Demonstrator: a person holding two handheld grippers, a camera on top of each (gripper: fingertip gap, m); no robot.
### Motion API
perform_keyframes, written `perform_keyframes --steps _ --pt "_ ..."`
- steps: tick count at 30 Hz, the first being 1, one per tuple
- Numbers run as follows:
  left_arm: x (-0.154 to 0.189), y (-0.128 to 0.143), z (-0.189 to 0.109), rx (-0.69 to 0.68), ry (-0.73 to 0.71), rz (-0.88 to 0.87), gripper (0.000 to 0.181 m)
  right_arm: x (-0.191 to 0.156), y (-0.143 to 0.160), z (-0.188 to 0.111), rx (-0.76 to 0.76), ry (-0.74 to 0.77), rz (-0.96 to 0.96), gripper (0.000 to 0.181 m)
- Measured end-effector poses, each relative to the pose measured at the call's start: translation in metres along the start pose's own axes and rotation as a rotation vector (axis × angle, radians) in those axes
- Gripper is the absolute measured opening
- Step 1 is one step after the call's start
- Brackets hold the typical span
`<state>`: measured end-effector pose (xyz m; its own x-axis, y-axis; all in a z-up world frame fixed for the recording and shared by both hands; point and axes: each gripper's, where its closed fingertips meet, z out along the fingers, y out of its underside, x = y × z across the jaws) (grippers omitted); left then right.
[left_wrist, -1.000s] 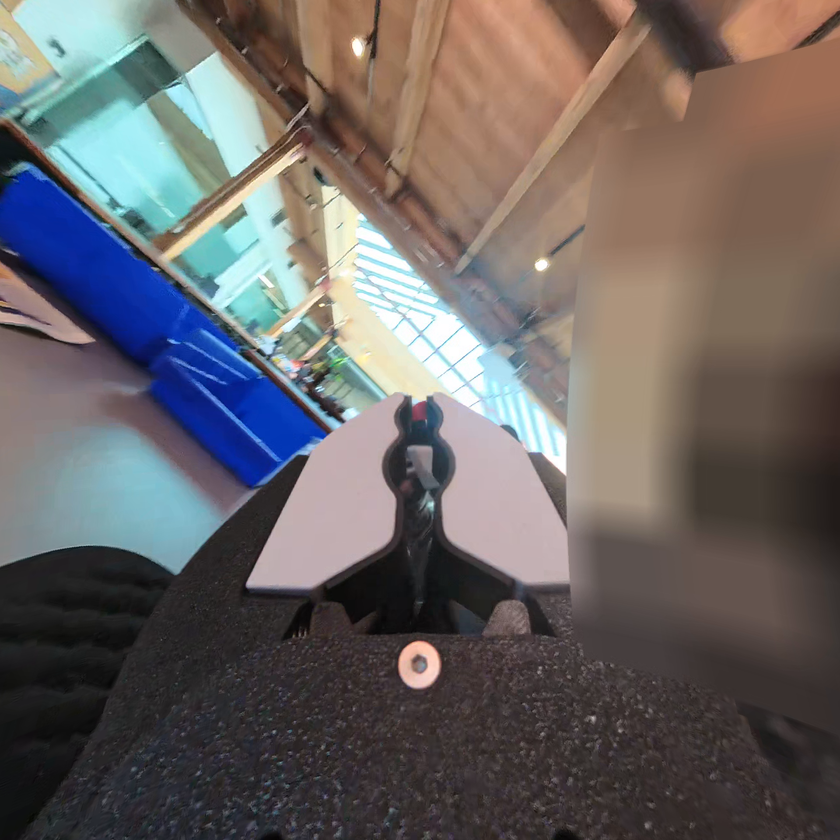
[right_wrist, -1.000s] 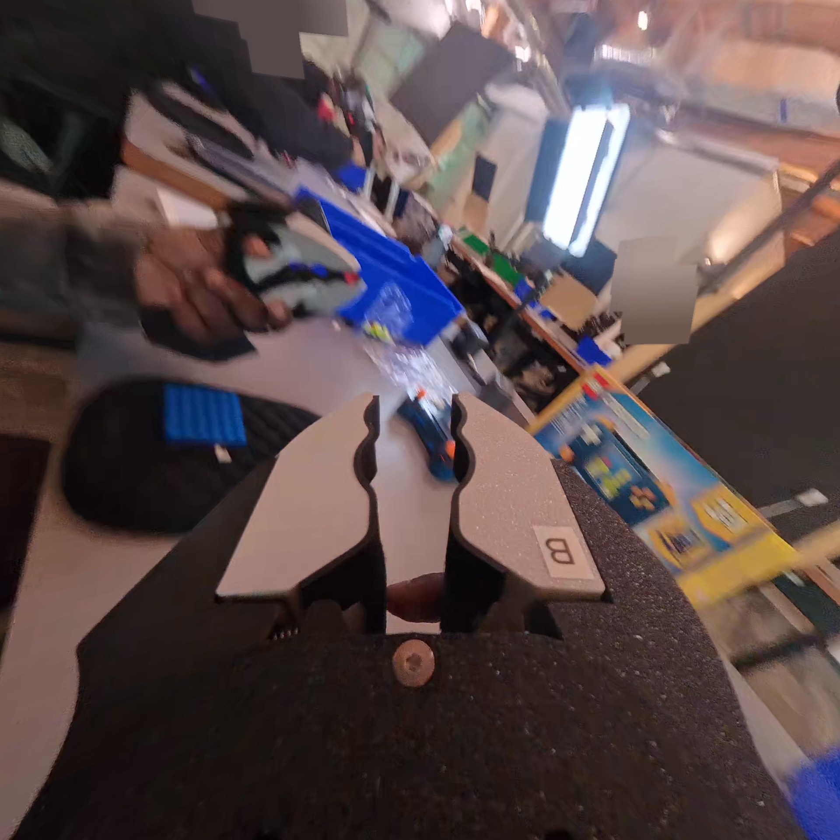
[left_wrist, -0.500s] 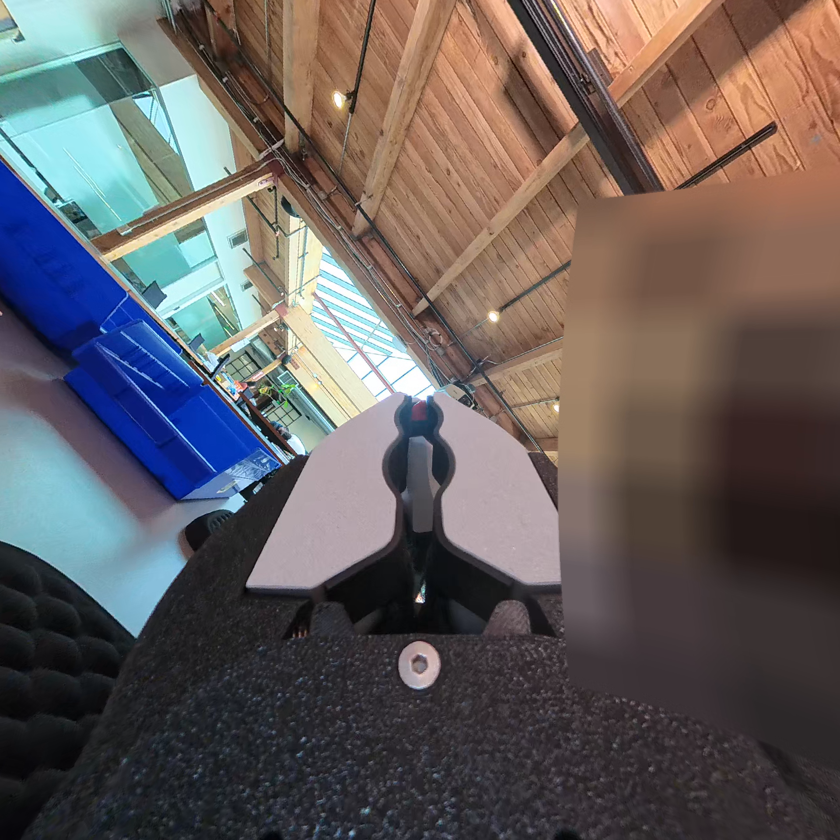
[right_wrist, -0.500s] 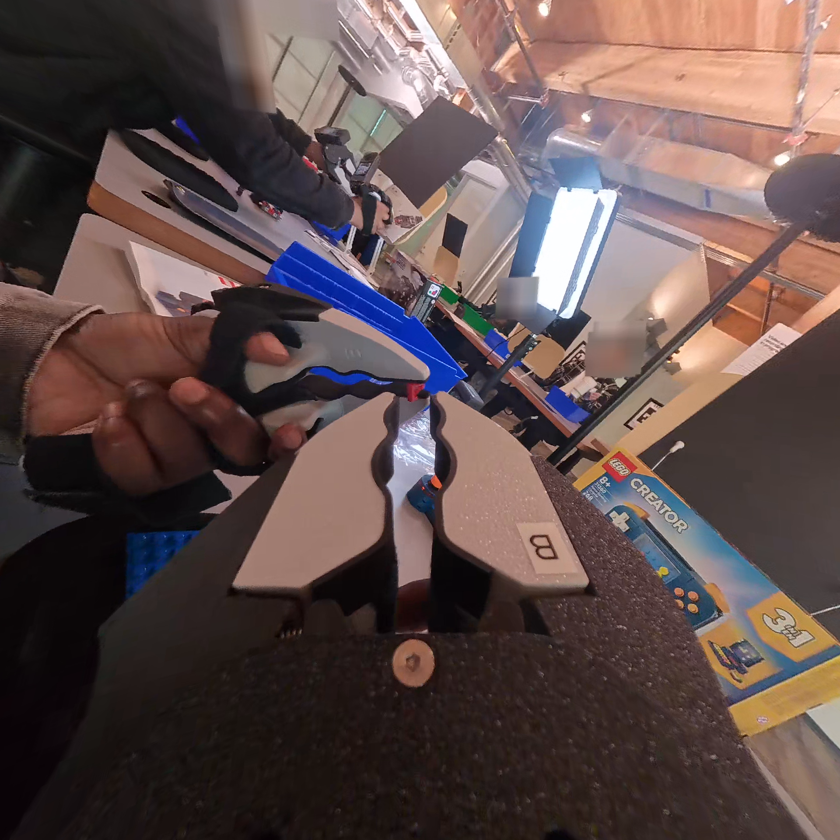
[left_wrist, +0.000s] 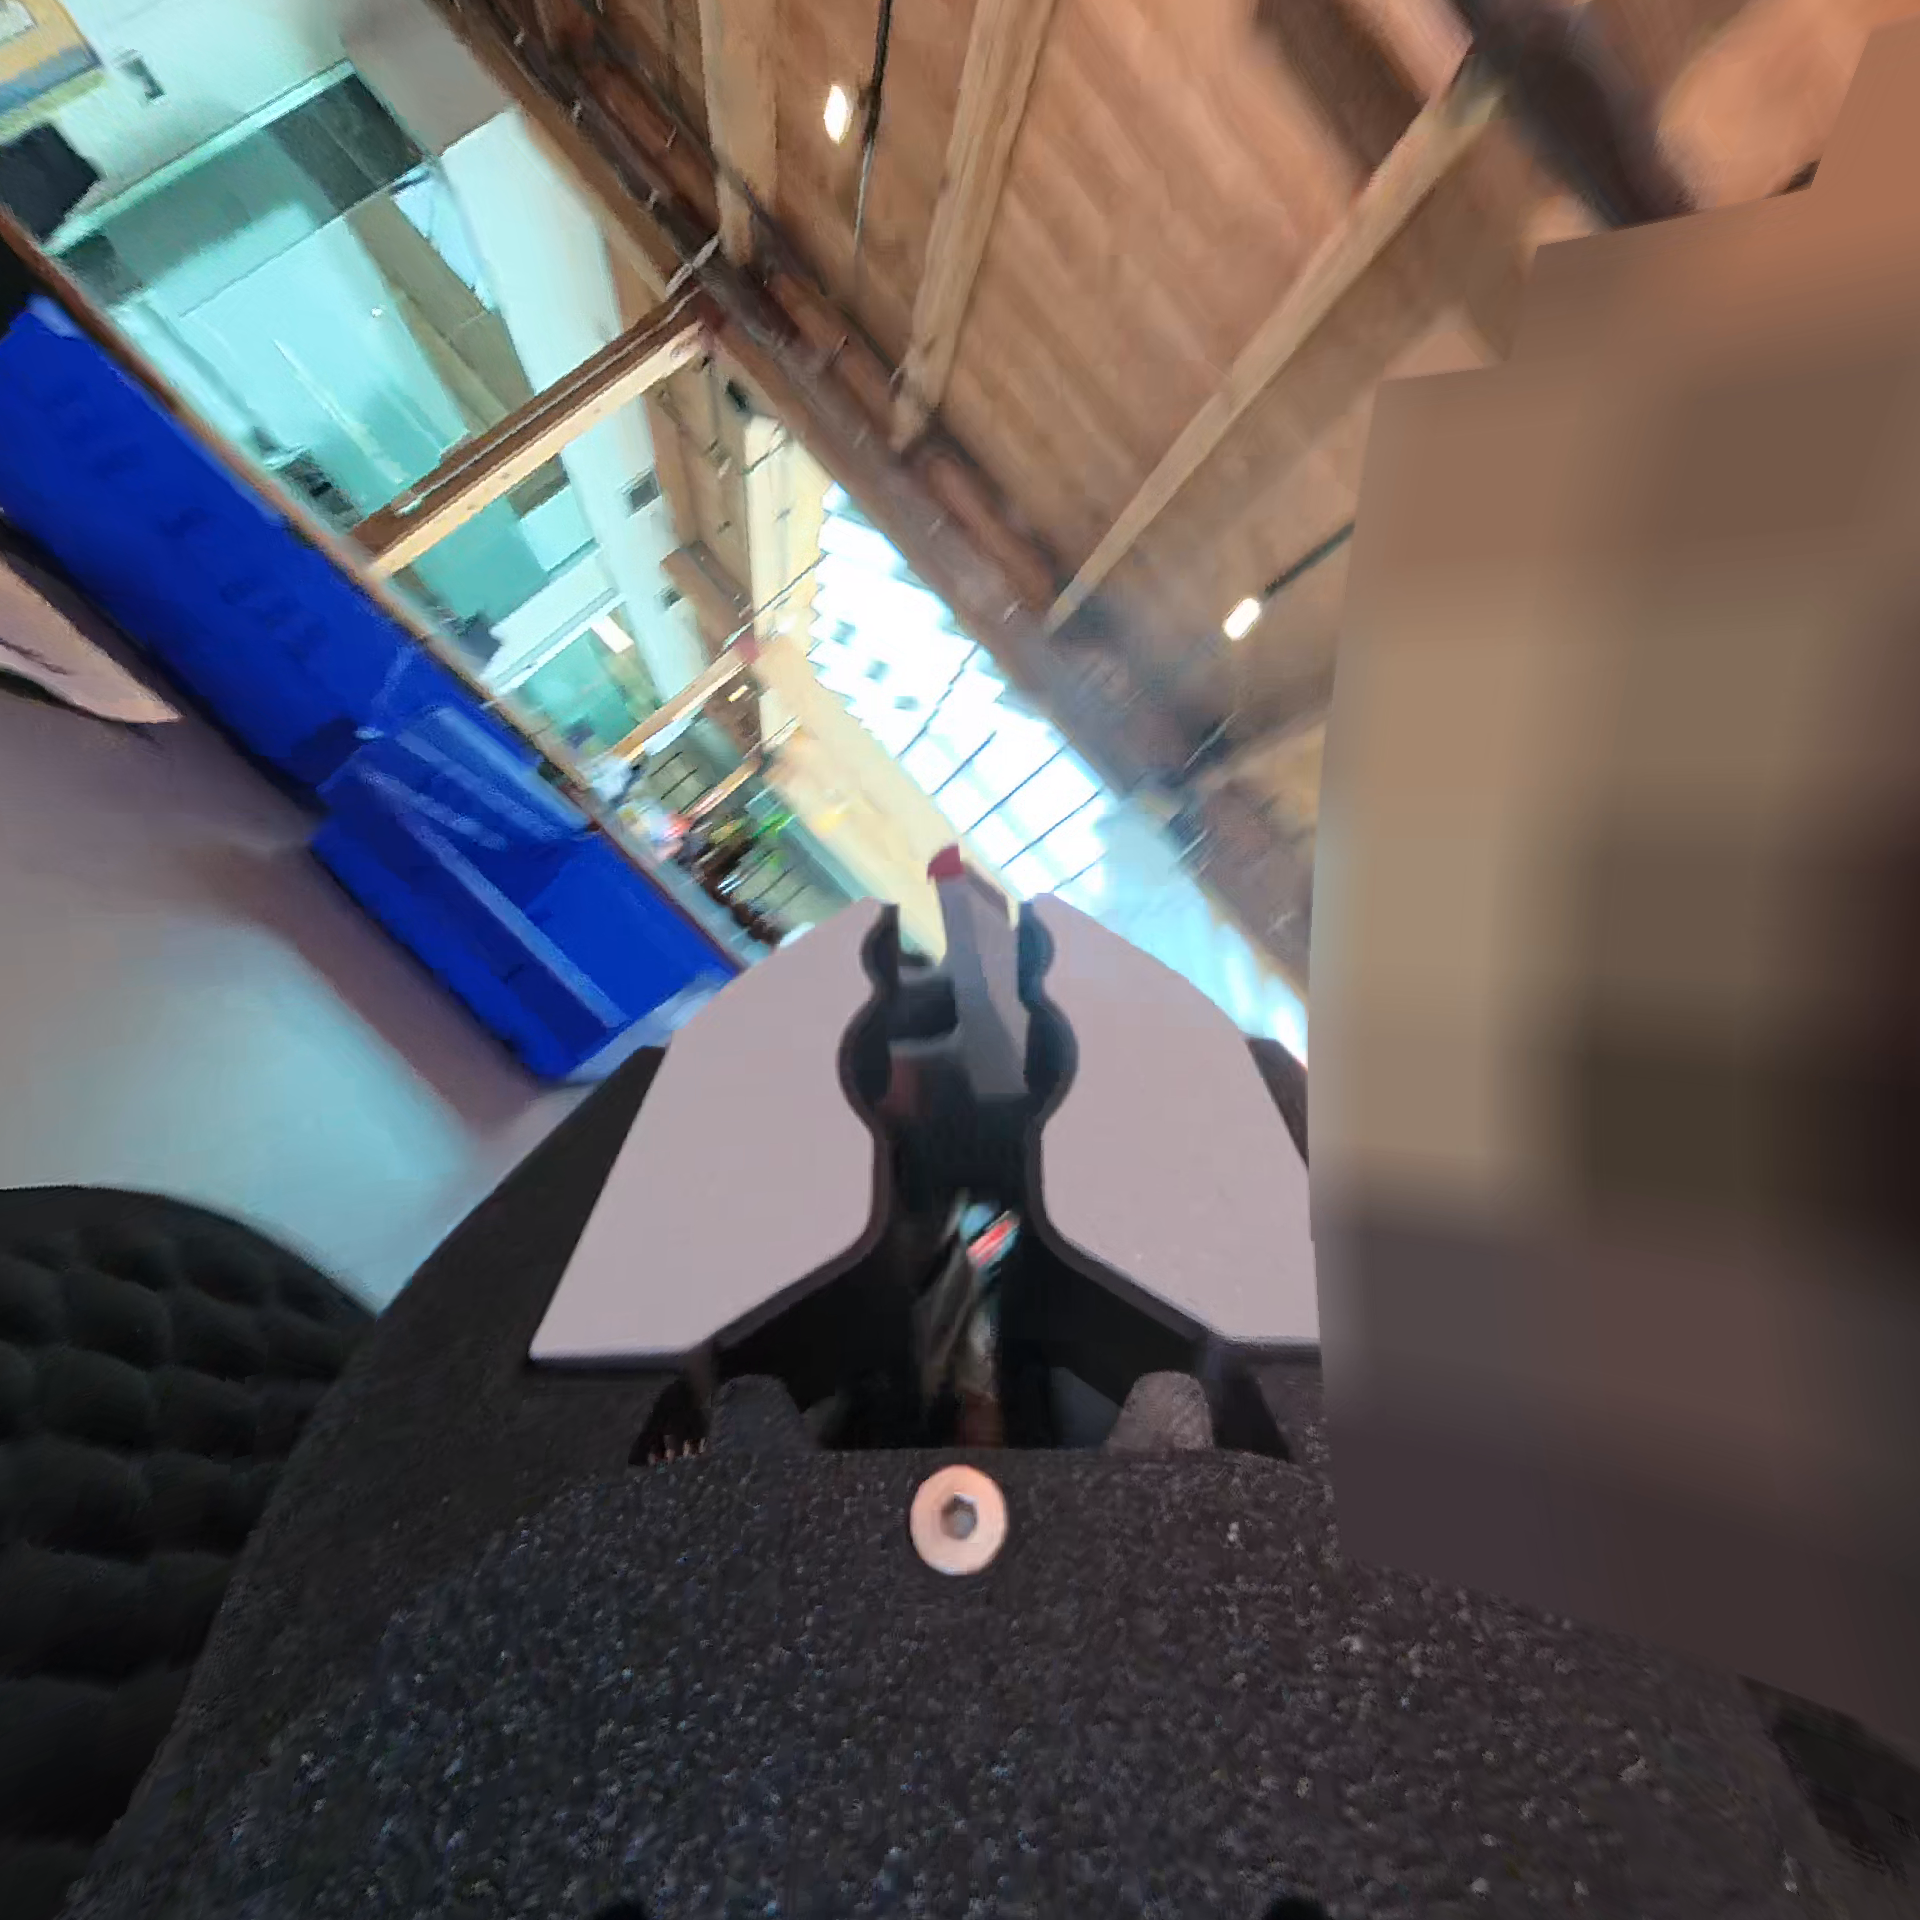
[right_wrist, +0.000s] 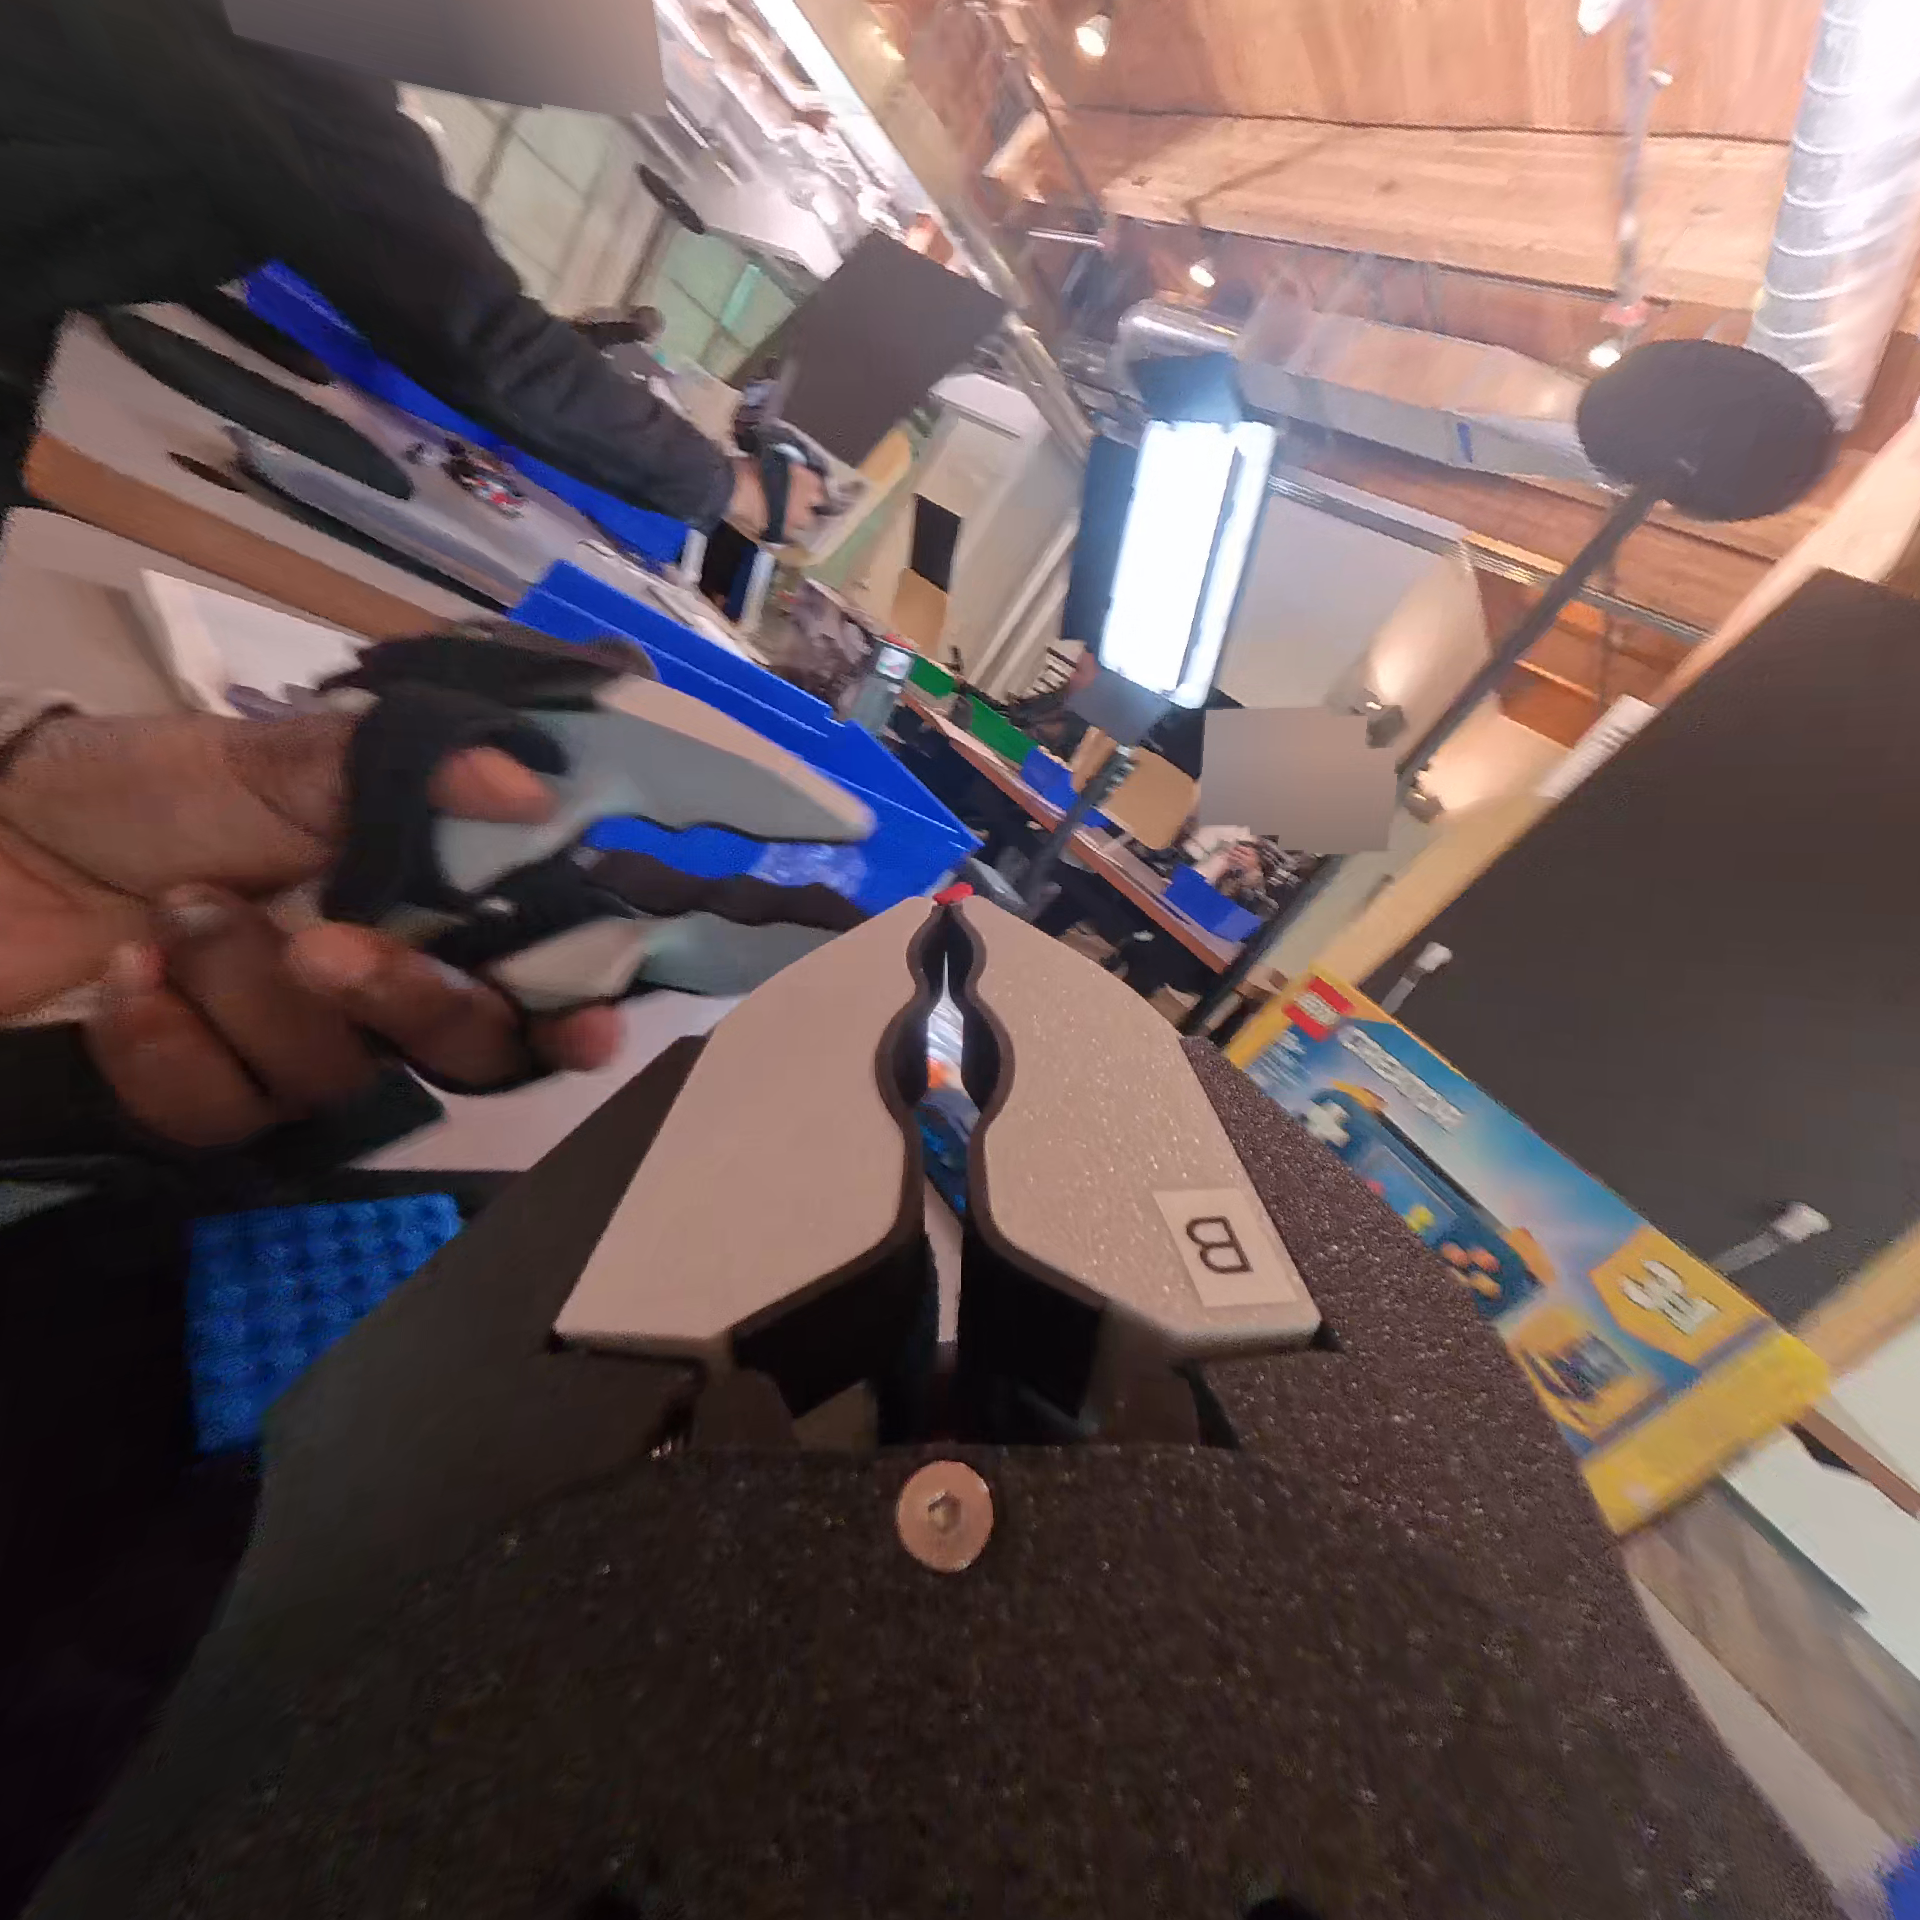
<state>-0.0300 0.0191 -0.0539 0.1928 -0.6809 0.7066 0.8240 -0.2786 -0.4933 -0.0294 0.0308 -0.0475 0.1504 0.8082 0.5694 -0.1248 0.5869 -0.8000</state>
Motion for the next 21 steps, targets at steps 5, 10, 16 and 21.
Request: perform_keyframes --steps 5,10,16,21 --pt "-0.062 0.06 -0.049 -0.772 -0.557 0.654 0.035 0.12 0.033 -0.071 -0.26 0.328 -0.083 0.0" --pt "-0.072 0.087 -0.055 -1.084 -0.6 0.825 0.032 0.235 0.091 -0.175 -0.745 0.556 0.018 0.0" --pt "-0.088 0.098 -0.073 -1.381 -0.675 0.918 0.024 0.263 0.145 -0.235 -1.09 0.513 0.201 0.0" --pt "-0.09 0.099 -0.077 -1.495 -0.675 0.949 0.019 0.253 0.184 -0.255 -1.252 0.429 0.359 0.001"
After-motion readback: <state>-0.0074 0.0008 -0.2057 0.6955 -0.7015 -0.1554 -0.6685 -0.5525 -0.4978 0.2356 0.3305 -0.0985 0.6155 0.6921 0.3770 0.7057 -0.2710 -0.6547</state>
